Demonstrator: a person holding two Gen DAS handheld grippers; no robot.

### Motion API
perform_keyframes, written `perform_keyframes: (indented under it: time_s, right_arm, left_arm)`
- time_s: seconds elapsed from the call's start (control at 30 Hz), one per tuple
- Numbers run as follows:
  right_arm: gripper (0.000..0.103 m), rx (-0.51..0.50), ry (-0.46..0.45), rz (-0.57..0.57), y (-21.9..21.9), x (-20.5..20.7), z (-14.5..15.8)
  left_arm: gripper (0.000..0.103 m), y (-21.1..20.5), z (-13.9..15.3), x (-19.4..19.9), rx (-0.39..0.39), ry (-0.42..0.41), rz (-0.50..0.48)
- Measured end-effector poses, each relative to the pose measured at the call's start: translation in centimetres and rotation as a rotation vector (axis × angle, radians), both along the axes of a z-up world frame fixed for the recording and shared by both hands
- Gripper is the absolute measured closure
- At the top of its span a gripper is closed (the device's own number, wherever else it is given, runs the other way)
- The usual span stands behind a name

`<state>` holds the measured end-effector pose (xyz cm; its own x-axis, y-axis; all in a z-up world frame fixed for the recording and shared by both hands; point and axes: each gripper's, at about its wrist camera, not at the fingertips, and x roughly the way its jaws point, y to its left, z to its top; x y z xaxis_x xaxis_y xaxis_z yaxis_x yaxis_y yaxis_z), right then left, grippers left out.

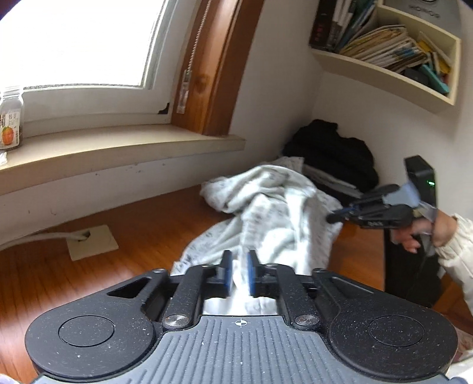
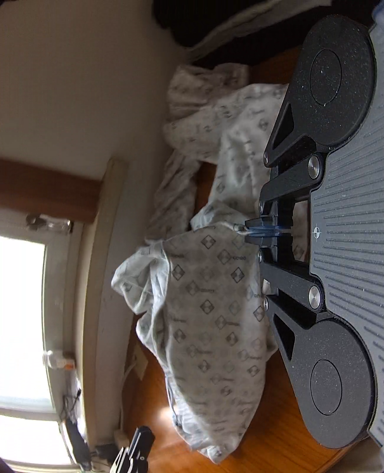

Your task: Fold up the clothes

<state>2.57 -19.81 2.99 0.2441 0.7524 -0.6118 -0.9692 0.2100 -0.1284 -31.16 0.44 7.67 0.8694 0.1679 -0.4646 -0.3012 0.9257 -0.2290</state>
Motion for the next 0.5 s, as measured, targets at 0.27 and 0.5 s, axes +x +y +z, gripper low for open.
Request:
perform_keyframes:
  time_s: [0.27, 0.5]
  right_arm:
    - [0.088, 0.11, 0.006, -0.005, 0.3, 0.1, 2.3]
    - [0.086, 0.04, -0.025, -0.028, 2.8, 0.6, -1.5]
  left_arm:
    - [0.045, 1.7, -1.6, 5.2, -0.048, -0.009, -0.008]
    - [0.036, 2.9, -2.6, 10.3, -0.134, -0.009, -0.038]
